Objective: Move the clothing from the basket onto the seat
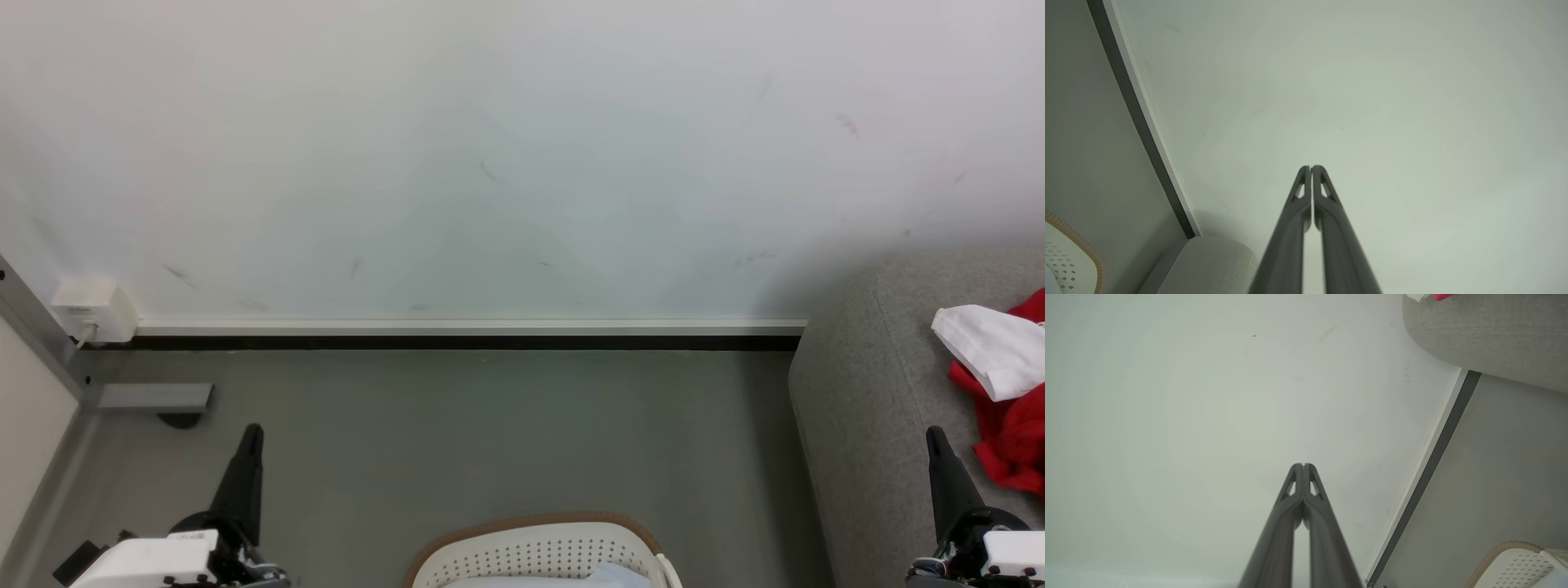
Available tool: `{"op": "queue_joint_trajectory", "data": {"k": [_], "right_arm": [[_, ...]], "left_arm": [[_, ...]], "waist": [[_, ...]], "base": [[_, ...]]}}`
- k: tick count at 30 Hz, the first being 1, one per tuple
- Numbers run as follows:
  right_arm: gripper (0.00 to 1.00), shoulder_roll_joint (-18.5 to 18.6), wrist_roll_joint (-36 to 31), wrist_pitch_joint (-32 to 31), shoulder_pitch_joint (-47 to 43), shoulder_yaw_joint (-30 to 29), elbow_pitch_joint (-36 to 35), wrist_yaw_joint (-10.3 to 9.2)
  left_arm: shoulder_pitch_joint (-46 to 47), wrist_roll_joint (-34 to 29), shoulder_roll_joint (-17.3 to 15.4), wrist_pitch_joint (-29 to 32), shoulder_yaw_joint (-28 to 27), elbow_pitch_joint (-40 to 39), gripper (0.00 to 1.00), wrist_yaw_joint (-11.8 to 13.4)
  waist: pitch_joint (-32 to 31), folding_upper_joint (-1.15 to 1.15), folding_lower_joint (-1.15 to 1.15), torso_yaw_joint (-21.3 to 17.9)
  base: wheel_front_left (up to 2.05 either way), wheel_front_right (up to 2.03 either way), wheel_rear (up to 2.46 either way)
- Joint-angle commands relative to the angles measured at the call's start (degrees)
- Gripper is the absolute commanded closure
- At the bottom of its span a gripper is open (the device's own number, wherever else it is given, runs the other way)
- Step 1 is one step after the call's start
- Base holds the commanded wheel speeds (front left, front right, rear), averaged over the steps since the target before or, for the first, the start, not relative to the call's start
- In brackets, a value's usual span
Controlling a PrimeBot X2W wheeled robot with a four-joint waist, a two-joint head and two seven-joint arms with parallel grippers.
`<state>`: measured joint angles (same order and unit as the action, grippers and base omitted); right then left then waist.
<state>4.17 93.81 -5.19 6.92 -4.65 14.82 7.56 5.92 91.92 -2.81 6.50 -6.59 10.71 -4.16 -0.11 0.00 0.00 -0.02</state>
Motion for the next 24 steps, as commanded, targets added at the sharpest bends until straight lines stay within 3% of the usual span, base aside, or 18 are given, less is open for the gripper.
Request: {"op": "queue_joint_trajectory", "data": {"k": [1,24], "right_arm": [[1.00,0.5,0.6,0.2,0.4,0.0,-0.2,-0.13],[1.00,0.8,1.1,0.5,0.3,0.5,-0.3,-0.13]], "left_arm": [[0.4,0.8,-0.1,0.2,-0.2,-0.1,1.00,-0.1],[0.4,0.8,-0.1,0.2,-0.2,-0.1,1.00,-0.1]], "waist": [[0.0,0.00,0.00,0.0],[0.0,0.00,0.00,0.0]], "base": [[0.00,0.00,0.00],[0.00,0.00,0.00]]}}
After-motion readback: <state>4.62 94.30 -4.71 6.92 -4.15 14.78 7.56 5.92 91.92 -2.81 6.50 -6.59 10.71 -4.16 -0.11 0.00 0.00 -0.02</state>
